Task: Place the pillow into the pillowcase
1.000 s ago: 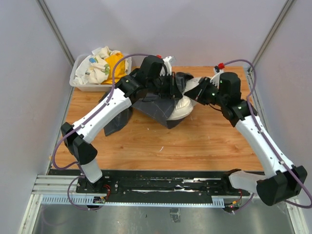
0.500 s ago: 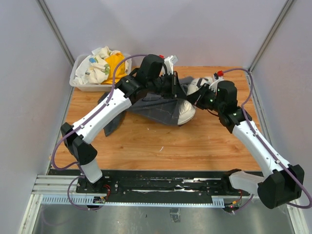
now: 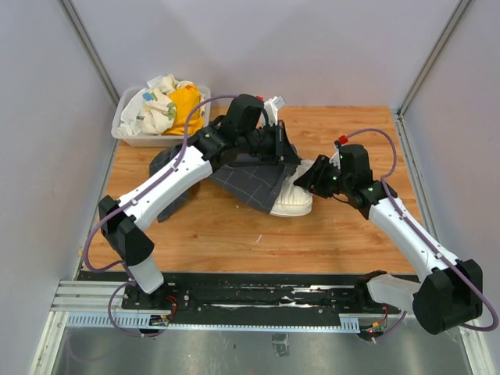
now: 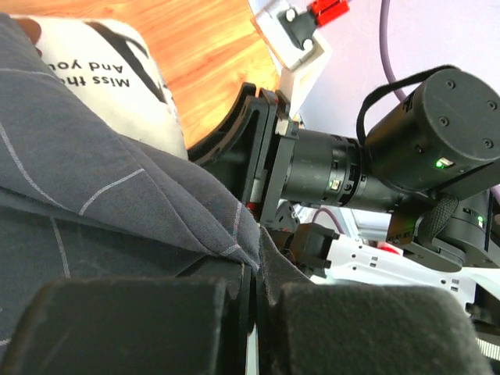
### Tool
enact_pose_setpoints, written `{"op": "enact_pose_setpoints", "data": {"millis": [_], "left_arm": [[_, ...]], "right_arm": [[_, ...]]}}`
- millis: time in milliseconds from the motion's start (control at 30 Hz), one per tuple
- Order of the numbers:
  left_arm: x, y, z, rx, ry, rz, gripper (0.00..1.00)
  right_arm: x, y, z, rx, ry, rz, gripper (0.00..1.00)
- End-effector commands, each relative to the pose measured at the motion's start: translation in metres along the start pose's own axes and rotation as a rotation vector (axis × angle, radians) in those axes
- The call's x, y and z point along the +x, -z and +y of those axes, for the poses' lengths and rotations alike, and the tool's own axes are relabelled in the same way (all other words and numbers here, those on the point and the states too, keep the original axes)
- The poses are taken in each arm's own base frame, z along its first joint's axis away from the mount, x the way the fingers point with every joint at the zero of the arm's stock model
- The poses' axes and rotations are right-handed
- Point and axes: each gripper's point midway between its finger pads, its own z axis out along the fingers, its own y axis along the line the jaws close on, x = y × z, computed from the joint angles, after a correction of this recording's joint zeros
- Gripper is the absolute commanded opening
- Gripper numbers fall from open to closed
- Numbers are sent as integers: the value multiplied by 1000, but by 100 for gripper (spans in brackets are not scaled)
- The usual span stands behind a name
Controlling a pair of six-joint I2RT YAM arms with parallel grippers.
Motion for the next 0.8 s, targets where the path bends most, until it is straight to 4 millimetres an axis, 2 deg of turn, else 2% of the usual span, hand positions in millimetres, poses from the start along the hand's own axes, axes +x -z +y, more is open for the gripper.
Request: {"op": "enact_pose_setpoints", "data": {"millis": [0,100,200,267,333,433,500,533,567,633,767], "left_arm": [[-36,25,-48,148,-58,-140,0],[-57,38,-51,132,-64,-219,0],[-78,52,-57,132,-65,-287,0],[-86,60,-63,153,-67,-318,0],[-85,61,-67,181,-60,-316,0],[-72,51,-70,251,-28,-258,0],[-59,39,-63,268,-9,-203,0],[-52,34,-56,257,2,-178,0],[-43,28,-48,248,6,-149,0],[-24,18,-31,209,14,-87,1],[22,7,1,144,34,42,0]], "right_arm": [[10,20,7,-28,63,17,46],[-1,37,0,-6,72,-44,54],[-12,54,-4,8,73,-100,57],[-14,61,-5,1,73,-113,57],[-13,62,-5,-10,70,-105,57],[-8,55,-6,-27,50,-73,49],[-3,49,-7,-39,39,-47,27],[1,46,-11,-35,30,-29,13],[3,43,-12,-39,29,-17,7],[12,37,-19,-34,21,16,1],[23,26,-31,-35,23,54,1]]}}
